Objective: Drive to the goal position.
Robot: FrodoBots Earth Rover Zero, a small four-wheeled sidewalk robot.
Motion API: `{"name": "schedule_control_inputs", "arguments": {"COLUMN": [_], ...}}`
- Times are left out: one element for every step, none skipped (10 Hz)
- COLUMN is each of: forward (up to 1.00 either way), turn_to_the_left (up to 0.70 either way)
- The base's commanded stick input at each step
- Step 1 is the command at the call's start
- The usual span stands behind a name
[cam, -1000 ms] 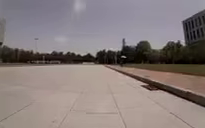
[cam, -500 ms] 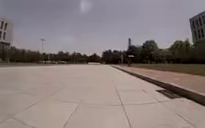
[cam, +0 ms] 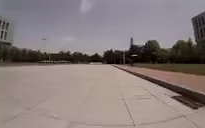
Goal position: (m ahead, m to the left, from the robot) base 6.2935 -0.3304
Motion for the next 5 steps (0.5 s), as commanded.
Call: {"name": "schedule_control_inputs", "arguments": {"forward": [1.0,1.0,1.0,1.0,1.0], "turn_to_the_left": [0.0,0.0,0.0,-0.02,-0.11]}}
